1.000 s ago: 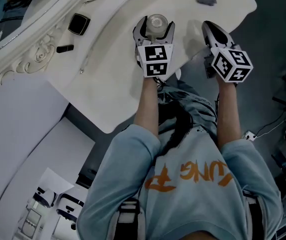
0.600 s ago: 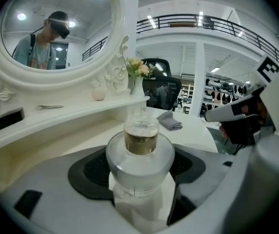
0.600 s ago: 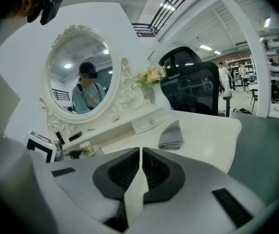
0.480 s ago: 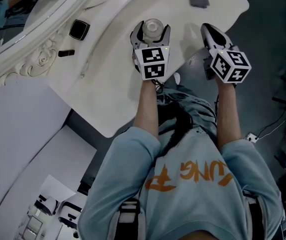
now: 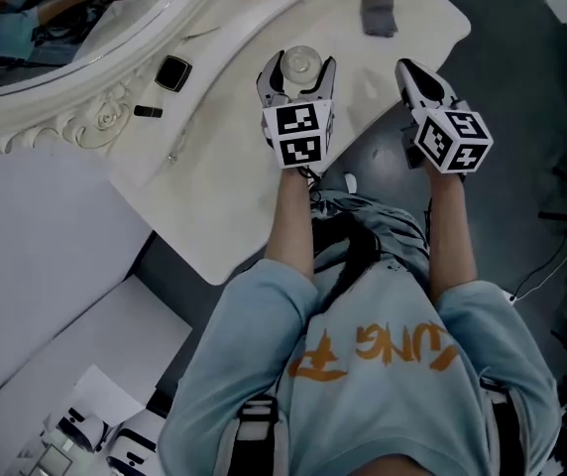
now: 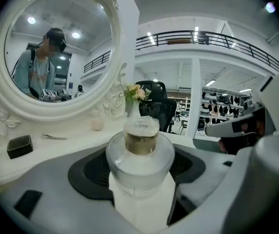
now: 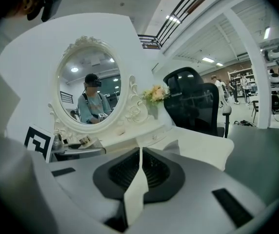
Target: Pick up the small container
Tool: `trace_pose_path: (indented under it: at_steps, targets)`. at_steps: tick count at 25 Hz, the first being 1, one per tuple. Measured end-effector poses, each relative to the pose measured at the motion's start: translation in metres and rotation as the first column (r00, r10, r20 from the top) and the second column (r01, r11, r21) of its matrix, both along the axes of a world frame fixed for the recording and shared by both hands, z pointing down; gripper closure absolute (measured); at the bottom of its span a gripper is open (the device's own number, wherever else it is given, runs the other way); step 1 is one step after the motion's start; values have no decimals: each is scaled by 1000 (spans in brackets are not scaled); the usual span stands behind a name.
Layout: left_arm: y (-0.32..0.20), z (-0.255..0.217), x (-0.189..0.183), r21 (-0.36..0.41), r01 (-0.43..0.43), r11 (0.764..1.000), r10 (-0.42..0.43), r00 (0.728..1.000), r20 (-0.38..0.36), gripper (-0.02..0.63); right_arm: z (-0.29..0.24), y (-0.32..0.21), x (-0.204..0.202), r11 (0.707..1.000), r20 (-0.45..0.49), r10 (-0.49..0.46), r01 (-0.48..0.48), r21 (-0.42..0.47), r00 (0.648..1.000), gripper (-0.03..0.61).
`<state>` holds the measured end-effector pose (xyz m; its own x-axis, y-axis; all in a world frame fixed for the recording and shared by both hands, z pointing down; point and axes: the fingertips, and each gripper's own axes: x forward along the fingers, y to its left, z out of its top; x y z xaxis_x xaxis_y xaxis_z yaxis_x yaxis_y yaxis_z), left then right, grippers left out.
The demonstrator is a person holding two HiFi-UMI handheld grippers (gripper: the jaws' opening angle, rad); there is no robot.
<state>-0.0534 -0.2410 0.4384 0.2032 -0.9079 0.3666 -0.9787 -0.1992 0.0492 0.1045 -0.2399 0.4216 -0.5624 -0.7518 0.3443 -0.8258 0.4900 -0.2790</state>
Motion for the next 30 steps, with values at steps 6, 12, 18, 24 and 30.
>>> trace_pose_path:
  at_steps: [6,12,18,24,30]
  targets:
    - [2,-40,3,87,7,996,-6,1000,-11,284,-33,3,9,997,10,9,-10,73,1000,543]
    - [5,-80,7,175,-1,985,3,1000,-13,284,-62,8,15,989,20,23,-26,145,1000,543]
    - [3,-118,13,252,-9,968,12,1000,-11,284,-99,2,28,973,22,50,-54,223,998,543]
    - [1,-148,15,321,-18,947,19,1000,0,284,-127,-2,41,952,42,85,-93,292,996,543]
    - [2,-159,13,340,-12,940,11,1000,6,284,-137,-4,41,945,28,84,-88,315,996,543]
